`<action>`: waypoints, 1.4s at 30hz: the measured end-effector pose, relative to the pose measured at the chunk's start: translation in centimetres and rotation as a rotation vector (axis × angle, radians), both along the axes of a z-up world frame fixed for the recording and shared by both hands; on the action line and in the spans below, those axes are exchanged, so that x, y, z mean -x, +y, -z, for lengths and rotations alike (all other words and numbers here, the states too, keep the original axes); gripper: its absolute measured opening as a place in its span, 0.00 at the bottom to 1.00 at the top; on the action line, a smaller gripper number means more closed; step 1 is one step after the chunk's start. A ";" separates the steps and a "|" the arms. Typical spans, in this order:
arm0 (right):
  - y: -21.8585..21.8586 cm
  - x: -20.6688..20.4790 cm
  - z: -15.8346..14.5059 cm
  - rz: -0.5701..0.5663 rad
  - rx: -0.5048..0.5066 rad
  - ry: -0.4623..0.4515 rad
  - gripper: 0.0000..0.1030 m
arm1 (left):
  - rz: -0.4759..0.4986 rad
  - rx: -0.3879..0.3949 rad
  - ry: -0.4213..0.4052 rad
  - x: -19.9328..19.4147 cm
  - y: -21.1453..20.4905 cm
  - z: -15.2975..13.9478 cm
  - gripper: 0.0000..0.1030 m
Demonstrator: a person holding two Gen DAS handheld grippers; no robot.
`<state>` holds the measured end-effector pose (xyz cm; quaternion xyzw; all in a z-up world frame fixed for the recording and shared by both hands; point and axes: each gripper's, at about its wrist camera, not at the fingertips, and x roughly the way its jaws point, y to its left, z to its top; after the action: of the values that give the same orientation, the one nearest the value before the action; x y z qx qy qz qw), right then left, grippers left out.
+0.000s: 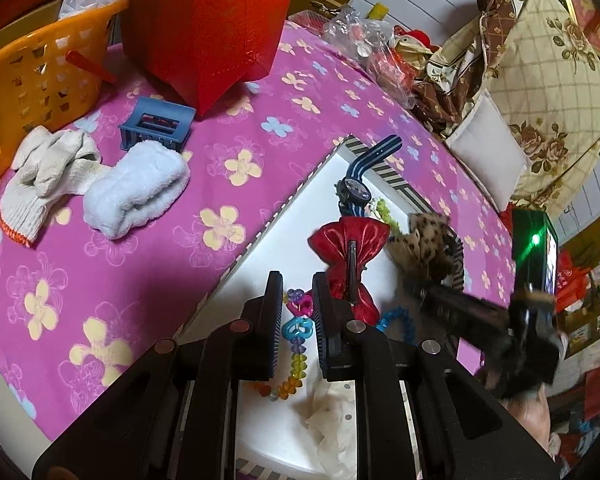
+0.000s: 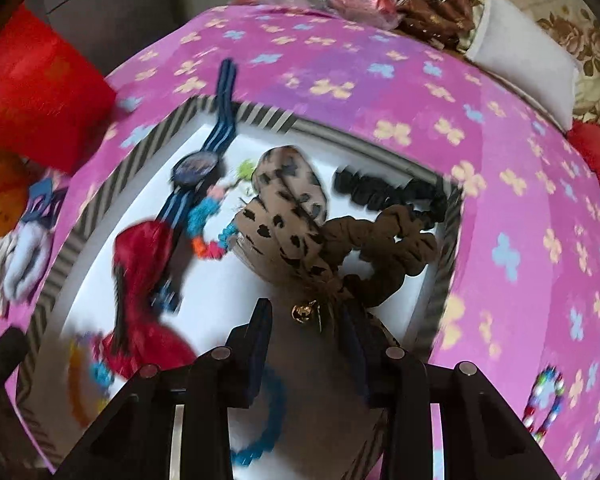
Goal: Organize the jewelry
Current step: 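Carry the bracelet and scrunchie over the tray and open both grippers, then grasp the multicolor round-bead bracelet with the left gripper while the right gripper grasps the purple bead bracelet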
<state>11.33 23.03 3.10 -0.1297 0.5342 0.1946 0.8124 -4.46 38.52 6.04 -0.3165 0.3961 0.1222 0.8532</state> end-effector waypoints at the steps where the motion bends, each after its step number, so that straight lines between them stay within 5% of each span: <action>1: -0.4 -0.2 -0.2 0.011 -0.025 0.012 0.33 | 0.004 0.000 0.000 -0.1 -0.1 0.0 0.12; 6: -4.1 1.6 -2.9 0.045 -0.183 0.036 0.34 | 0.014 -0.030 -0.004 -0.1 -0.9 -0.6 0.12; 10: -10.9 4.6 -6.1 0.104 -0.267 -0.012 0.45 | 0.034 -0.072 -0.016 0.1 -2.4 -1.1 0.13; 17: -28.1 9.4 -7.1 0.332 -0.142 -0.118 0.45 | 0.179 -0.071 -0.059 1.2 -7.7 -3.0 0.20; 20: -35.5 10.9 -6.5 0.446 -0.108 -0.123 0.45 | 0.263 -0.087 -0.091 1.4 -12.0 -4.6 0.35; 24: -42.3 11.3 -5.6 0.555 -0.129 -0.109 0.45 | 0.427 -0.074 -0.086 0.4 -18.6 -5.3 0.40; 36: -45.7 2.0 -2.3 0.602 -0.139 -0.091 0.45 | 0.663 -0.247 0.079 -10.2 -30.8 -1.5 0.39; 42: -47.0 -3.8 -1.1 0.625 -0.118 -0.086 0.45 | 0.680 -0.180 0.130 -15.6 -31.5 1.2 0.27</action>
<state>15.09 -23.93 4.24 0.0799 0.5011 -0.0396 0.8608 11.13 6.99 4.79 -0.0819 0.5197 -0.1145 0.8427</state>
